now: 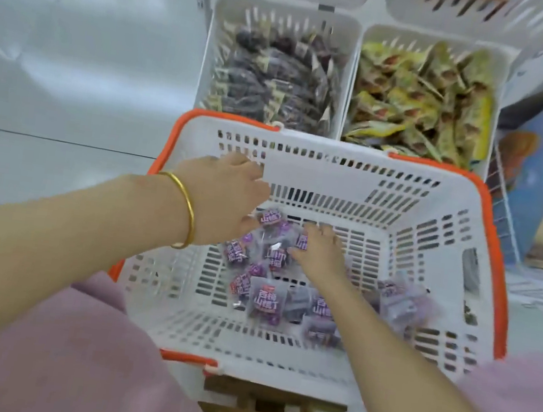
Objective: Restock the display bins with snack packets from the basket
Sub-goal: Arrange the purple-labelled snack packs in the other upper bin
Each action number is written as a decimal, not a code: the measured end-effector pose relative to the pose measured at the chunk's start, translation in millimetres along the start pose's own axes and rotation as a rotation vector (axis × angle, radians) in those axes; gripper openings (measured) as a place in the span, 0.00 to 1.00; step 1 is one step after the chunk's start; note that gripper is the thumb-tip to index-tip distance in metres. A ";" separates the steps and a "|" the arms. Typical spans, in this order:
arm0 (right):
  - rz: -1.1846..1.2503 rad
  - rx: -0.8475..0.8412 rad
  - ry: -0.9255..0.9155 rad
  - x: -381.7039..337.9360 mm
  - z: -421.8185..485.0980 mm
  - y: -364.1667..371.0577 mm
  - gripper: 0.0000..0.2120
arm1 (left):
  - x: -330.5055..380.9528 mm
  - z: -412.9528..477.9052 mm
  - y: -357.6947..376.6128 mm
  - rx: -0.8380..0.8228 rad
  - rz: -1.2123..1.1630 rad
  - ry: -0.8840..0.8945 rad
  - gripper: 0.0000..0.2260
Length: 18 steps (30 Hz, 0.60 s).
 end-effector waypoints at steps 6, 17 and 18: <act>-0.290 -0.151 0.029 -0.9 43.6 39.5 0.47 | -11.6 -2.1 14.0 -0.026 -0.003 -0.041 0.19; -0.175 0.039 0.114 10.2 25.6 -13.6 0.30 | -8.2 24.1 5.5 -0.041 -0.078 -0.045 0.18; -0.148 0.066 0.128 13.7 18.5 -32.2 0.30 | -6.9 26.8 5.2 -0.051 -0.102 -0.046 0.19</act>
Point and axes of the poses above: each hand's wrist, its own z-axis towards the middle knuckle, its own y-axis out of the palm, x = y × z, the point moved 8 cm from there along z, towards the middle knuckle, and after that the axes turned 11 degrees about y, right-handed, at the moved point
